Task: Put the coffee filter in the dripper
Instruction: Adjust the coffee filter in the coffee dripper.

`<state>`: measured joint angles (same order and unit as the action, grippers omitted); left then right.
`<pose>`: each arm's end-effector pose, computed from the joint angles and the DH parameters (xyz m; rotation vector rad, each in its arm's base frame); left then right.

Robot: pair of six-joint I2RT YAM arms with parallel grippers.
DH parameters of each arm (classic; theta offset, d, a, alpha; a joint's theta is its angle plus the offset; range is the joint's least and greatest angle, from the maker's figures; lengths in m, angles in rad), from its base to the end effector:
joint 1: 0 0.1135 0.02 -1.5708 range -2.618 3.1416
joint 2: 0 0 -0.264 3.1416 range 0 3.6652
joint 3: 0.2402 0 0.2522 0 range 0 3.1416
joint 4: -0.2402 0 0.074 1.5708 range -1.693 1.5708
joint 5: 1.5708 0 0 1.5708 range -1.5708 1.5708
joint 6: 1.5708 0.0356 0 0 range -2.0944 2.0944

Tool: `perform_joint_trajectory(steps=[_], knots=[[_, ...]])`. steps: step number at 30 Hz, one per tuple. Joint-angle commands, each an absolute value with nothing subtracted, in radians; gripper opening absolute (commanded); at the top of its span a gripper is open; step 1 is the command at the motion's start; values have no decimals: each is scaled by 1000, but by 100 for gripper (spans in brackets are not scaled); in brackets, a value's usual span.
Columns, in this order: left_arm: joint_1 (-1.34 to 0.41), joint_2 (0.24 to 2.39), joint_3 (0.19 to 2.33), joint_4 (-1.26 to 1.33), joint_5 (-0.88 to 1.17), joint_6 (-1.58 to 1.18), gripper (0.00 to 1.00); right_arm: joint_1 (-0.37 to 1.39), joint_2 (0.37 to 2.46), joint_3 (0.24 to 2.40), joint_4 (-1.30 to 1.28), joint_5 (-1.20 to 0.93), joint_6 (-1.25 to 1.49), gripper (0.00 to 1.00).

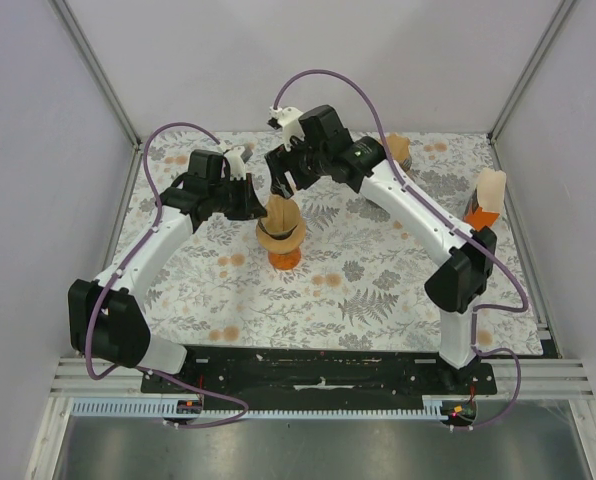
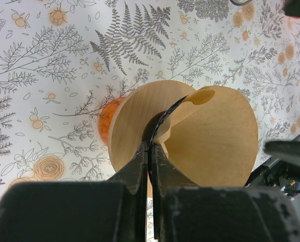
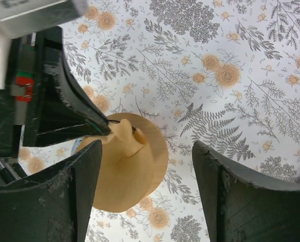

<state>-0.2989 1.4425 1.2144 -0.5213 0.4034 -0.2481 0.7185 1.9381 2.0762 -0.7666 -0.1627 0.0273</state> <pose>0.2984 -0.1066 0.3057 0.2692 2.3467 -0.7400 0.3255 0.2923 0.3889 -0.8509 2.0871 0.5889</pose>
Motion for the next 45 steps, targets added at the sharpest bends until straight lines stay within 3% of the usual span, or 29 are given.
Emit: perform_joint_trajectory(steps=[1,5,17,21,23,24,26,28,33,36,45], knots=[[-305,1422,1230,-568,408,-193,2,703,1996,2086,-727,-264,-54,79],[-305,1425,1232,-569,410,-192,2,703,2034,2074,-727,-324,-69,68],[-305,1425,1238,-569,414,-193,2,695,2026,2011,-719,-342,-87,0],[-305,1425,1236,-569,414,-192,2,695,2003,1973,-689,-364,-87,2],[-305,1420,1238,-572,413,-189,2,695,1996,1960,-683,-364,-86,29],[-305,1419,1238,-571,413,-189,2,695,1991,1950,-680,-364,-86,37],[-305,1417,1238,-572,411,-186,2,695,1983,1928,-673,-362,-86,41],[-305,1417,1236,-572,413,-187,2,695,1980,1914,-670,-360,-81,35],[-305,1420,1243,-574,413,-186,2,695,1968,1890,-654,-367,-74,0],[-304,1420,1255,-575,419,-178,3,695,1956,1872,-637,-367,-74,0],[-299,1443,1414,-656,468,-89,53,695,1953,1824,-626,-336,-75,0]])
